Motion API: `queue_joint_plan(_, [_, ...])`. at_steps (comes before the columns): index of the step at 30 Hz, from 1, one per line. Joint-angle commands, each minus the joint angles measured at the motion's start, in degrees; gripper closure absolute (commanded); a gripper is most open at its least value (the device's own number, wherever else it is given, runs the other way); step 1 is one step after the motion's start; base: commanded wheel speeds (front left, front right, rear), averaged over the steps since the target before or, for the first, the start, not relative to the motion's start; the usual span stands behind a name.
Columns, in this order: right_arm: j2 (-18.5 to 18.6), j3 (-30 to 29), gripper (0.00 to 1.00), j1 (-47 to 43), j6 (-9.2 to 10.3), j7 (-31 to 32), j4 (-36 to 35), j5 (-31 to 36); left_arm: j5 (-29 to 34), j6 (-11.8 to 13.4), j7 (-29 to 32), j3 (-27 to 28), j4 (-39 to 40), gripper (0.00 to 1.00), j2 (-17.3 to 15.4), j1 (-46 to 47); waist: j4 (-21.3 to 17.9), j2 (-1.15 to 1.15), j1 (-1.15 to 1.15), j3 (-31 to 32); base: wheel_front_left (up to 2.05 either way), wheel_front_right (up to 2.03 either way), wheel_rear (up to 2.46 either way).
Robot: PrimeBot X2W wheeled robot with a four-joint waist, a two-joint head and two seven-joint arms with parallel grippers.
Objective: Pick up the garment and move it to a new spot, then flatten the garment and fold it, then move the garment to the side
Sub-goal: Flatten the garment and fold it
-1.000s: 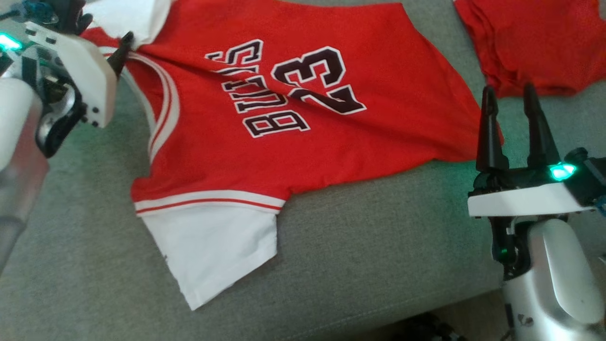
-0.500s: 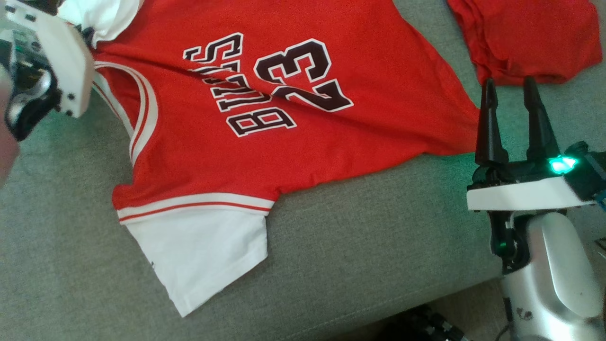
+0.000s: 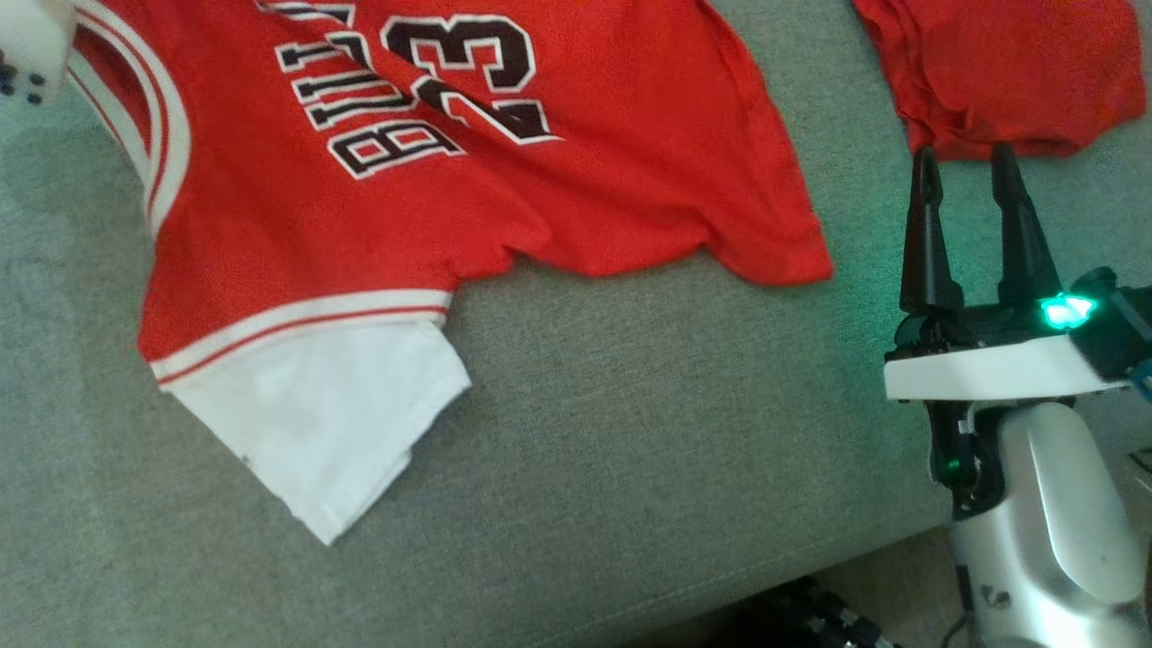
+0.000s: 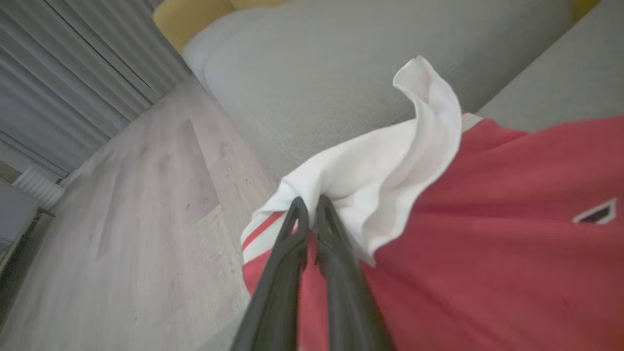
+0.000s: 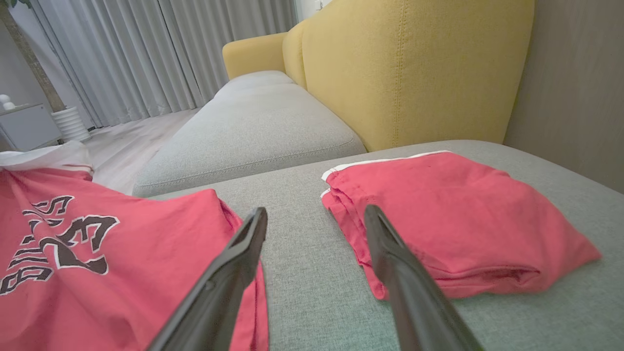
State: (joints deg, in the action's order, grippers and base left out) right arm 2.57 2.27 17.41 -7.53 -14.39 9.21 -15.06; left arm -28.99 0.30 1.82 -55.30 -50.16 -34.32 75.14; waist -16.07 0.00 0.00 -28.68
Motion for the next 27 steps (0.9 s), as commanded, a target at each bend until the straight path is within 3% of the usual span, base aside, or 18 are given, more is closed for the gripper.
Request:
queue_joint_plan(1, [0.3, 1.2, 0.0, 0.7, 0.04, -0.6, -2.0, -0.1, 0.8, 1.4, -2.7, 2.5, -0.7, 1.0, -1.3, 3.5, 0.0, 0.0, 0.0, 0.0, 0.0, 0.0, 0.0])
queue_joint_plan(2, [0.3, 1.2, 0.0, 0.7, 0.04, -0.6, -2.0, -0.1, 1.2, 1.8, -4.1, 2.4, -1.6, 1.0, -0.9, 3.8, 0.0, 0.0, 0.0, 0.0, 0.0, 0.0, 0.0])
queue_joint_plan(3, [0.3, 1.2, 0.0, 0.7, 0.04, -0.6, -2.1, -0.1, 1.4, 2.0, -5.2, 2.4, -2.4, 0.85, -0.5, 4.1, 0.1, 0.0, 0.0, 0.1, 0.0, 0.0, 0.0])
queue_joint_plan(4, [0.3, 1.1, 0.0, 0.6, 0.04, -0.6, -2.1, 0.0, 1.5, 2.2, -6.1, 2.4, -3.4, 0.1, 0.0, 4.2, 0.2, 0.0, 0.0, 0.1, 0.0, 0.0, 0.0])
queue_joint_plan(5, [0.3, 1.0, 0.0, 0.6, 0.04, -0.6, -2.1, 0.1, 1.5, 2.5, -6.9, 2.4, -4.2, 0.0, 0.6, 4.3, 0.4, 0.0, 0.0, 0.2, 0.0, 0.0, 0.0])
queue_joint_plan(17, [0.3, 0.0, 0.0, 0.4, 0.04, -0.6, -0.7, 2.1, -3.5, 1.4, -16.0, 5.6, -7.3, 0.0, 8.3, -0.4, 5.8, 0.0, 0.0, 6.1, 0.0, 0.0, 0.0])
queue_joint_plan(20, [0.3, -0.5, 0.0, -0.4, 0.04, 0.3, 0.0, 3.3, -5.4, 1.7, -16.7, 7.7, -3.0, 0.0, 10.5, -6.1, 8.9, 0.0, 0.0, 9.7, 0.0, 0.0, 0.0])
queue_joint_plan(27, [0.3, -1.5, 0.0, -2.9, 0.04, 2.8, -0.1, 4.7, -5.6, 6.2, -16.8, 14.5, 15.0, 0.0, 11.3, -22.7, 14.2, 0.0, 0.0, 15.1, 0.0, 0.0, 0.0])
